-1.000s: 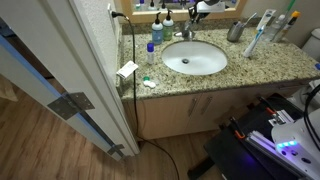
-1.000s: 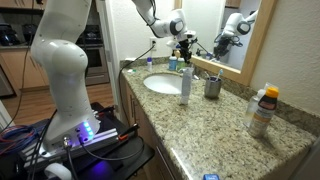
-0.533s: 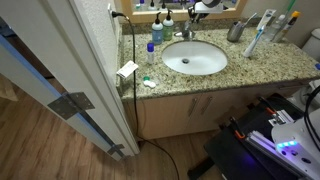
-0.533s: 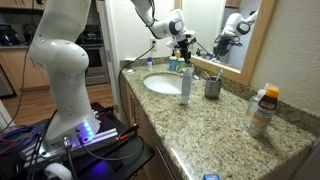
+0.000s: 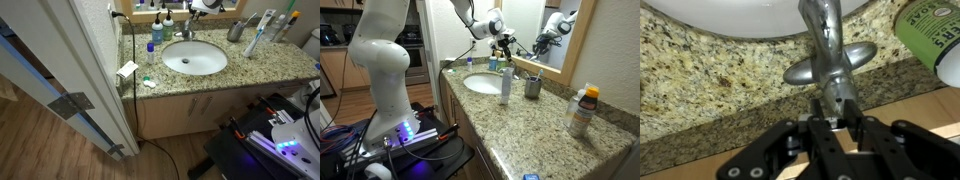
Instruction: Lift up the tap handle
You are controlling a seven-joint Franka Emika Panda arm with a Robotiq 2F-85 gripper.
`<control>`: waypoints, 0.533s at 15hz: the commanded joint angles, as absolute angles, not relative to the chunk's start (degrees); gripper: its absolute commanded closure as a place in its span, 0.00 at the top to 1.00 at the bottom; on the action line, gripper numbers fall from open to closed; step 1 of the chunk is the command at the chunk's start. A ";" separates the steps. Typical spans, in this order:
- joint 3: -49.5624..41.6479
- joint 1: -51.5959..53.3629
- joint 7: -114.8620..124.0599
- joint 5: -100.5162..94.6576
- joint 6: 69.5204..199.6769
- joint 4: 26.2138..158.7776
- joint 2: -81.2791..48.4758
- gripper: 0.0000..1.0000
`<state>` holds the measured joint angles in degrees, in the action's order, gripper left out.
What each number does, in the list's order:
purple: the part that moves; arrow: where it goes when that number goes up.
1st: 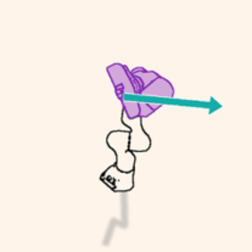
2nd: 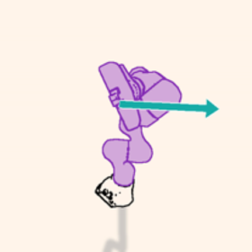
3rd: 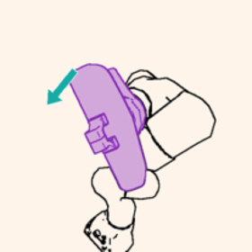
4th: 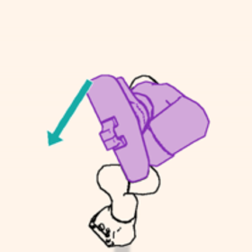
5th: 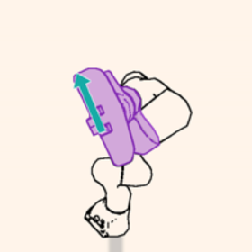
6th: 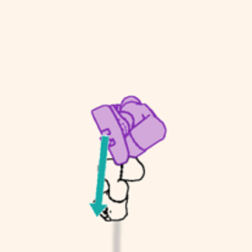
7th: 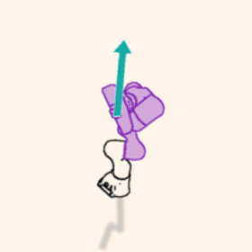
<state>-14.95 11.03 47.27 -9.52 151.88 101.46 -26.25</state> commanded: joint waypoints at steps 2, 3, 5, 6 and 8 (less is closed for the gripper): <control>-22.38 12.72 57.67 -17.91 153.14 107.12 -20.14 0.07; -23.13 13.54 60.25 -19.51 153.14 107.49 -19.84 0.09; -24.38 15.00 65.71 -23.53 151.83 108.04 -18.63 0.51; -25.58 15.13 68.67 -27.01 150.06 107.85 -17.58 0.53; -28.03 13.18 72.34 -33.93 145.18 107.55 -14.85 0.66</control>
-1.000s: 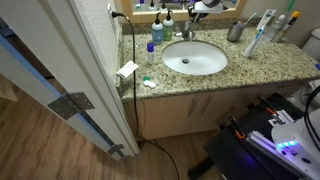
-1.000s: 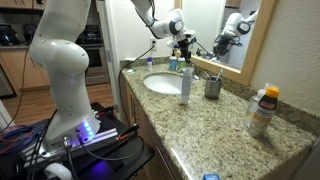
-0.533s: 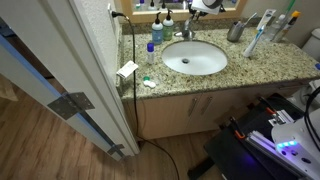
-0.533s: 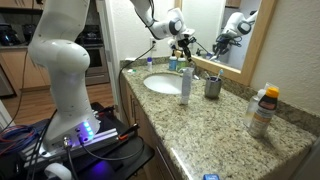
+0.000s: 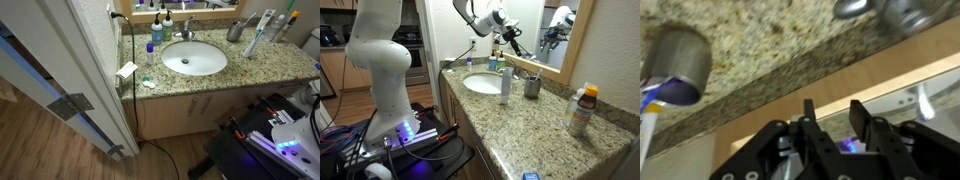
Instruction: Lift up the tap handle
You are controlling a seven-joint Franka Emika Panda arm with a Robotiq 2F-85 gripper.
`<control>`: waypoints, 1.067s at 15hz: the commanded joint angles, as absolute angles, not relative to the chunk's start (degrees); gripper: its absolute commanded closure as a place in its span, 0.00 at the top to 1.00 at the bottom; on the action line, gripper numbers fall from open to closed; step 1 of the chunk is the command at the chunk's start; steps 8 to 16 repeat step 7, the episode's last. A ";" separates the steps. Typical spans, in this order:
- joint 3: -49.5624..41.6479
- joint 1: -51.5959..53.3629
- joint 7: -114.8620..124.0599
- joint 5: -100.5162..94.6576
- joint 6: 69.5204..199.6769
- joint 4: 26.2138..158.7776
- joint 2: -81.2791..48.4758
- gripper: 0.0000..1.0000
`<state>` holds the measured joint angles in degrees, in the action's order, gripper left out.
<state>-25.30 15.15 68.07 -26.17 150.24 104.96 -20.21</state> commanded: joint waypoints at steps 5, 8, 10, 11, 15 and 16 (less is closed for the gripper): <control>-21.93 1.79 59.71 -32.27 142.17 108.27 -10.38 0.76; -19.88 -1.91 54.57 -31.40 143.00 112.10 -5.88 0.90; -19.88 -1.91 54.57 -31.40 143.00 112.10 -5.88 0.90; -19.88 -1.91 54.57 -31.40 143.00 112.10 -5.88 0.90; -19.88 -1.91 54.57 -31.40 143.00 112.10 -5.88 0.90; -19.88 -1.91 54.57 -31.40 143.00 112.10 -5.88 0.90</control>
